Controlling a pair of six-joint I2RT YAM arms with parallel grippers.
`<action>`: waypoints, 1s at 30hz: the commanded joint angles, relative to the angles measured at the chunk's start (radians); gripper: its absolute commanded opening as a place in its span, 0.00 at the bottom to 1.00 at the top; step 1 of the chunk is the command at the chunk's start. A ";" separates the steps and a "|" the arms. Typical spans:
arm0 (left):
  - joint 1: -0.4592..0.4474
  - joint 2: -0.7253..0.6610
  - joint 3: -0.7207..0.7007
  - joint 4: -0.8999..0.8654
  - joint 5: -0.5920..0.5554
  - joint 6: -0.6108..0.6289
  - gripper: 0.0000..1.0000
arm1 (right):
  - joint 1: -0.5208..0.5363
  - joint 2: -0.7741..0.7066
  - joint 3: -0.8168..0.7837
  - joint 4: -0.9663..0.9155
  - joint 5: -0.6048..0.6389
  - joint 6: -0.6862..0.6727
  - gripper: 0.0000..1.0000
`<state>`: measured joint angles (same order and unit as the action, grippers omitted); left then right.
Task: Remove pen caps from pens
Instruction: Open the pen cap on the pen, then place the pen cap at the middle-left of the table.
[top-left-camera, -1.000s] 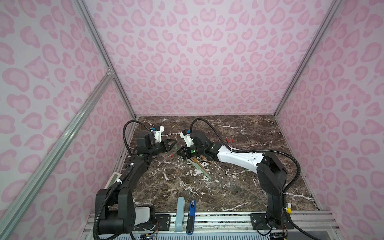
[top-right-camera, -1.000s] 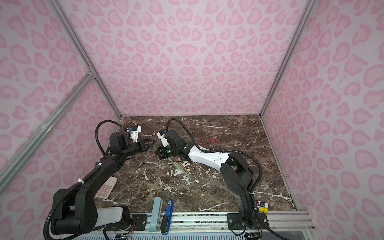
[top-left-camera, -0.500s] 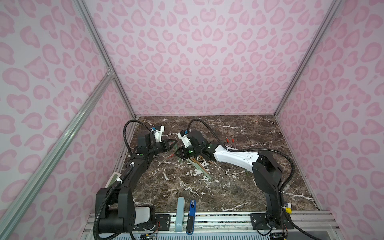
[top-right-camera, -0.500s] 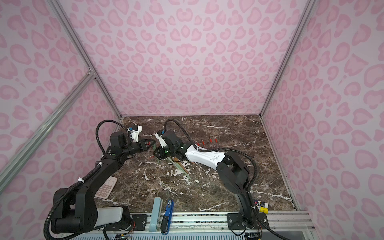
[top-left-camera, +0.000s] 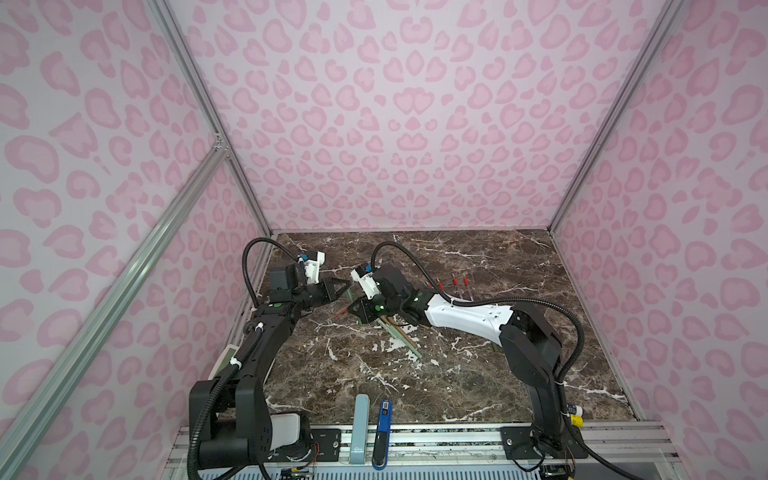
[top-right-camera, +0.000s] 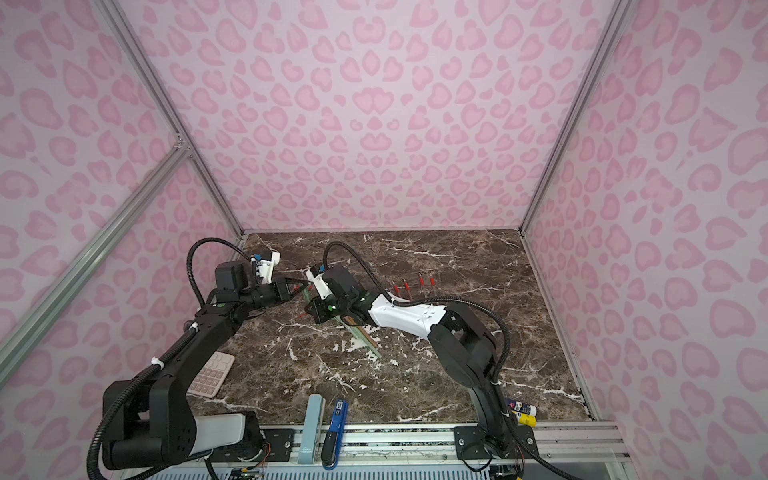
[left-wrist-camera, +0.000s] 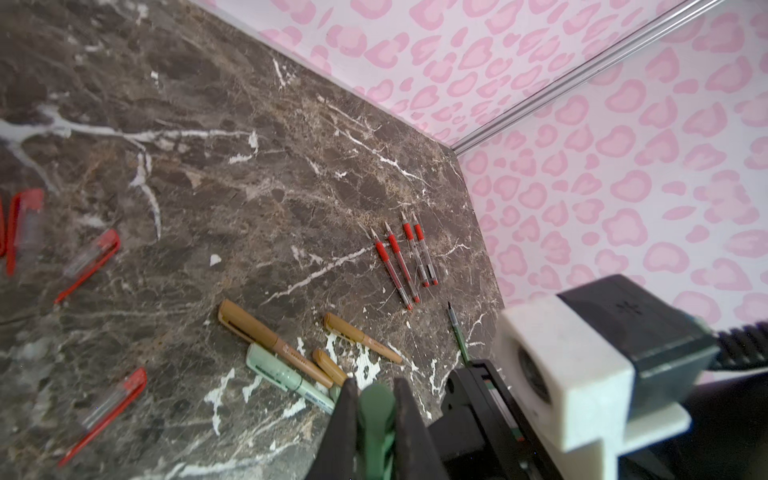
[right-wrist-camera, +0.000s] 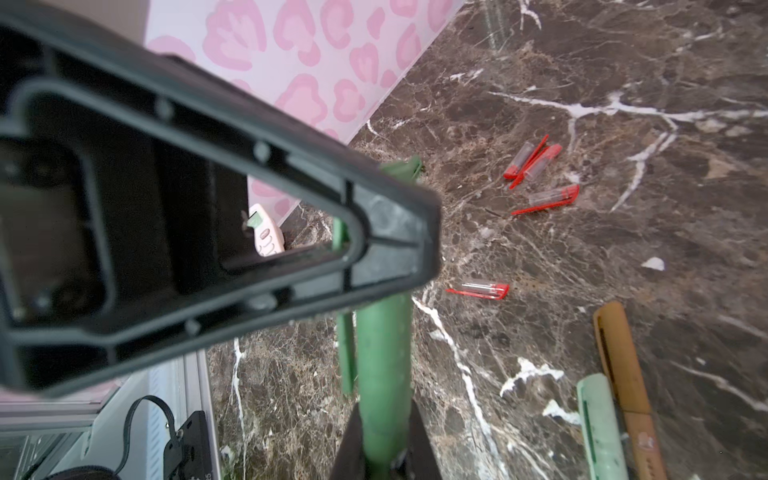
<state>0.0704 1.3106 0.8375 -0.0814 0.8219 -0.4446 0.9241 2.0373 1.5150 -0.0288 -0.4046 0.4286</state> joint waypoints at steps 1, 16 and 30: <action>0.052 -0.023 0.047 0.110 -0.042 -0.027 0.04 | 0.008 -0.010 -0.076 -0.212 0.065 -0.022 0.00; 0.104 -0.025 0.103 -0.082 -0.264 0.170 0.04 | -0.065 -0.137 -0.244 -0.152 0.078 0.021 0.00; 0.103 0.135 0.153 -0.206 -0.598 0.453 0.03 | -0.202 -0.307 -0.392 -0.293 0.165 -0.042 0.00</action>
<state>0.1734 1.4109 0.9638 -0.2539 0.3122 -0.0643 0.7399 1.7416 1.1328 -0.2554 -0.2848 0.4053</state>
